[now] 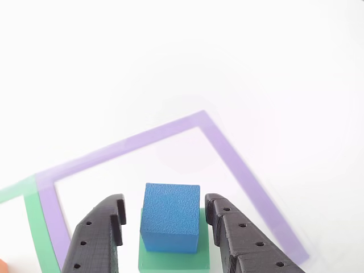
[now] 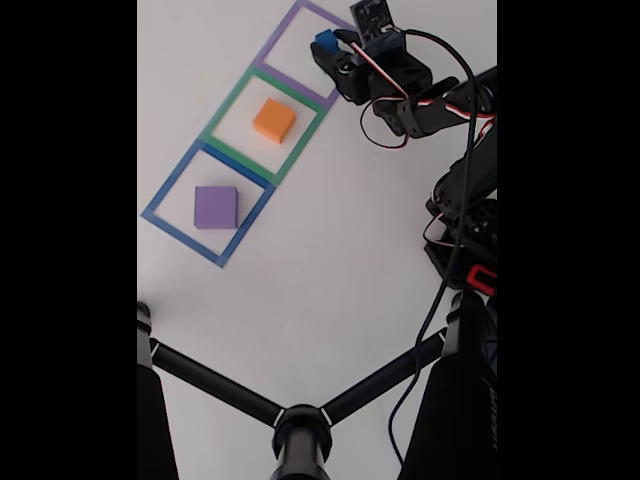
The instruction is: Tower of hanoi
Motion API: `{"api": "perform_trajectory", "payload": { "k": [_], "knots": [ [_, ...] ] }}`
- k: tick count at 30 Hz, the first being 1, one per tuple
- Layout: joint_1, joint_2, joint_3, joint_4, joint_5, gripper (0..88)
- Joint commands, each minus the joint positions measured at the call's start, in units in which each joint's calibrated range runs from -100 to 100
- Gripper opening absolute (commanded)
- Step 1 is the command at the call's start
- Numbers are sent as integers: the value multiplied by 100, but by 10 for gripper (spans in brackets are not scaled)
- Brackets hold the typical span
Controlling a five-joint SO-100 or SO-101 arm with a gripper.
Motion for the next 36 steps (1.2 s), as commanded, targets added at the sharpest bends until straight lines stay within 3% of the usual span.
{"api": "perform_trajectory", "payload": {
  "k": [1,7,13,21,27,36],
  "knots": [
    [34,-40,-26,-155,0,169],
    [24,-298,-26,-57,0,183],
    [-62,-1372,-62,1117,0,182],
    [-225,-3576,-544,4299,0,145],
    [-637,-4715,-1562,6987,0,4],
    [-1558,-5151,-3680,9894,0,1]
  ]
}}
